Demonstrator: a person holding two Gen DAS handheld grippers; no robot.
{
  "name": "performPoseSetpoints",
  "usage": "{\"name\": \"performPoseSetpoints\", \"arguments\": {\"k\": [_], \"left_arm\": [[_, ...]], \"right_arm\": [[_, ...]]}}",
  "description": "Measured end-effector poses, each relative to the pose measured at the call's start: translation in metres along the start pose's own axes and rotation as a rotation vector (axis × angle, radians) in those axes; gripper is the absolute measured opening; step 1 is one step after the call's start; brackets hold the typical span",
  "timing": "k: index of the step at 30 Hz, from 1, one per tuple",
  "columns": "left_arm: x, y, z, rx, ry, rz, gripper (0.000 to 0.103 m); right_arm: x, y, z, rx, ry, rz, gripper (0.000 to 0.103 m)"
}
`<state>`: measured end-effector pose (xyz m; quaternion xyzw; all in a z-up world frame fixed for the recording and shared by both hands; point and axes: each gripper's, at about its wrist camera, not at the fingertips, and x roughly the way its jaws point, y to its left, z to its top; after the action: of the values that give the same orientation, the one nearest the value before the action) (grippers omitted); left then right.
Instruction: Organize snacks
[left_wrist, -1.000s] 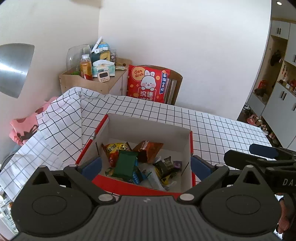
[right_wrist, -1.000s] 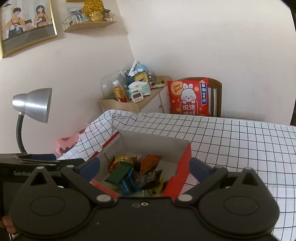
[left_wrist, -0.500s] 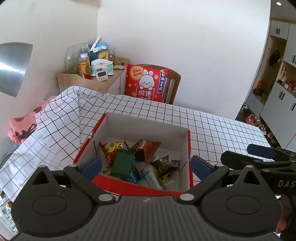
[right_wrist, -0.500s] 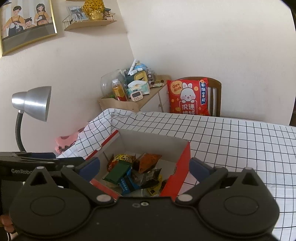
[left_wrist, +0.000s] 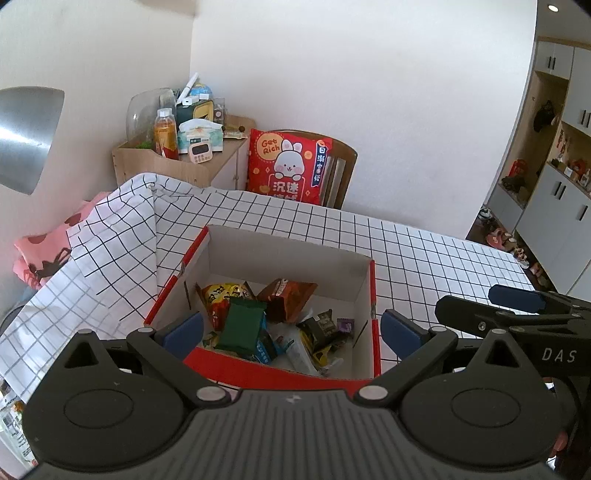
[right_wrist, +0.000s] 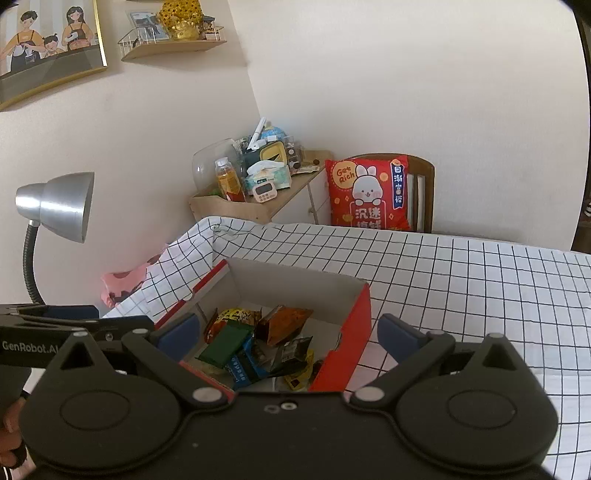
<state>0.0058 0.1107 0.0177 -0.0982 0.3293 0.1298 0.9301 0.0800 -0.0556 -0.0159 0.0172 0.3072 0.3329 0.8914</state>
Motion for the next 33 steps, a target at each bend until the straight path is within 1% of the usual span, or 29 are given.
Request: {"name": "performPoseSetpoints", "arguments": {"k": [33], "left_arm": [[0.0,-0.0034,-0.0063,-0.002,0.032,-0.004,0.103]], "right_arm": [[-0.0008,-0.004,-0.007,0.02,0.032,-0.009,0.103]]}}
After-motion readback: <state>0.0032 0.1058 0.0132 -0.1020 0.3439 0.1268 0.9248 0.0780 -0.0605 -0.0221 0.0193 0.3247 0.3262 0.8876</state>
